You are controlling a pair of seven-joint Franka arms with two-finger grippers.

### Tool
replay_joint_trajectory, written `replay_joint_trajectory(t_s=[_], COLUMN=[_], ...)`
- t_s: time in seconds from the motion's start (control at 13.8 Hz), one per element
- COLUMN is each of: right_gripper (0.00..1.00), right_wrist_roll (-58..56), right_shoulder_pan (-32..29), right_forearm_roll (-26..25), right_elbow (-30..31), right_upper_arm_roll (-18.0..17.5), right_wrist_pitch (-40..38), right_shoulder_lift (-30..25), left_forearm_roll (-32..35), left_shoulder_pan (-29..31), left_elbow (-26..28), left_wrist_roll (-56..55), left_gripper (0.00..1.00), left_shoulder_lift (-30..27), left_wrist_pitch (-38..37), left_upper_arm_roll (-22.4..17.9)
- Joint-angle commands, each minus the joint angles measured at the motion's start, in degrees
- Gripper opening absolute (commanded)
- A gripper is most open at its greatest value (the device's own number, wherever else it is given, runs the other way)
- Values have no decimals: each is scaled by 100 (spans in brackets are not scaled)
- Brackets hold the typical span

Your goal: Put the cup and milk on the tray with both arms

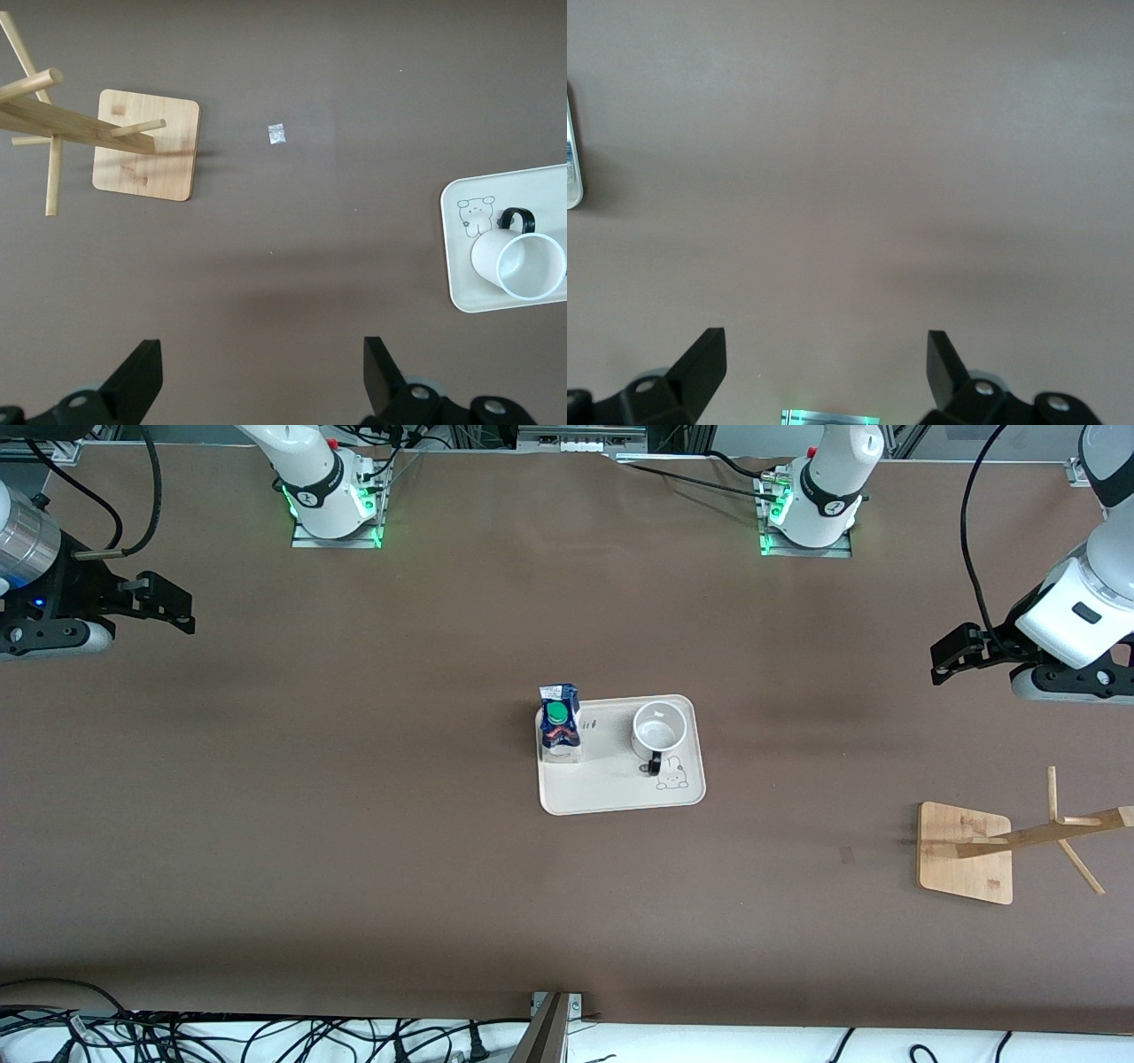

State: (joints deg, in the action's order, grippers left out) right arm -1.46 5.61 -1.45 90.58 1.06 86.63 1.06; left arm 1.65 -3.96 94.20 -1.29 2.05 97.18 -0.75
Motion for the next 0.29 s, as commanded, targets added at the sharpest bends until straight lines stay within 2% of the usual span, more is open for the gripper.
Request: replay_joint_trajectory(t_s=[0.0, 0.22], right_gripper=[100, 100], right_wrist_roll=[-47, -47], right_shoulder_pan=[-51, -60], right_forearm_roll=[-92, -92], right_elbow=[-128, -128], right_upper_arm_roll=[-62, -62], right_wrist_pitch=[-41, -41], right_shoulder_lift=[52, 52], left_forearm_roll=[72, 72], left_shoulder_pan=[-131, -175], left_elbow=[134, 134], left_wrist_roll=[102, 85], left_gripper=[100, 100], left_shoulder_lift=[-160, -178], left_wrist_pitch=[73, 73], left_upper_arm_roll=[-92, -92])
